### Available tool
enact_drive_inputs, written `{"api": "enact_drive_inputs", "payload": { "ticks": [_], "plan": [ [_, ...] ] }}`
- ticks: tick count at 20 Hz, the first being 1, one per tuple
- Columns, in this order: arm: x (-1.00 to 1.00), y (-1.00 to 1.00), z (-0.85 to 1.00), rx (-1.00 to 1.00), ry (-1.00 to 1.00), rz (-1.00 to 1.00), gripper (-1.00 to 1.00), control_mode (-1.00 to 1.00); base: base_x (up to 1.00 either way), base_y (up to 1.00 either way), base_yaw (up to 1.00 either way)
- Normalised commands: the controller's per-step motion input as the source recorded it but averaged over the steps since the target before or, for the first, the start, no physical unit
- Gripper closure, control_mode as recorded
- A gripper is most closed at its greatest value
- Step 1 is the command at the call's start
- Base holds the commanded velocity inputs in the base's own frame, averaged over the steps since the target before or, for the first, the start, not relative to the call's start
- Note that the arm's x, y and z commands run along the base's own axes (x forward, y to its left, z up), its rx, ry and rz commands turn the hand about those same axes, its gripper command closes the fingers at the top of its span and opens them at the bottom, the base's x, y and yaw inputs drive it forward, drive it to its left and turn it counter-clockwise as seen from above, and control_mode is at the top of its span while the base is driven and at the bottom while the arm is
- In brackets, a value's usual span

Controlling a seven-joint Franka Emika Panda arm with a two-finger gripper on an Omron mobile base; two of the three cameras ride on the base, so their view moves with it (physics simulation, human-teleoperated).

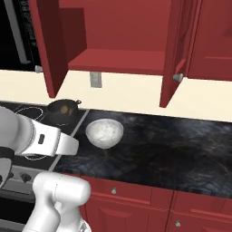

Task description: Open the cabinet and move the ladle to the pot. Then close the cabinet.

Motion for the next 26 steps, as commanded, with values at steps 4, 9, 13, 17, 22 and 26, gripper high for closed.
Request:
{"api": "enact_drive_inputs", "payload": {
  "ticks": [4,9,13,17,22,26],
  "plan": [
    [0.0,0.0,0.0,0.0,0.0,0.0,-1.0,1.0,0.49,-0.81,0.04],
    [0.0,0.0,0.0,0.0,0.0,0.0,-1.0,1.0,0.47,-0.87,0.12],
    [0.0,0.0,0.0,0.0,0.0,0.0,-1.0,1.0,0.14,-0.93,0.06],
    [0.08,0.11,0.01,0.0,0.03,0.0,-1.0,-1.0,0.13,-0.09,0.0],
    [-0.05,0.24,0.11,0.0,-0.01,0.0,-1.0,-1.0,0.0,0.0,0.0],
    [-0.52,-0.22,0.61,0.0,-0.21,0.0,-1.0,-1.0,0.0,0.0,0.0]
  ]
}}
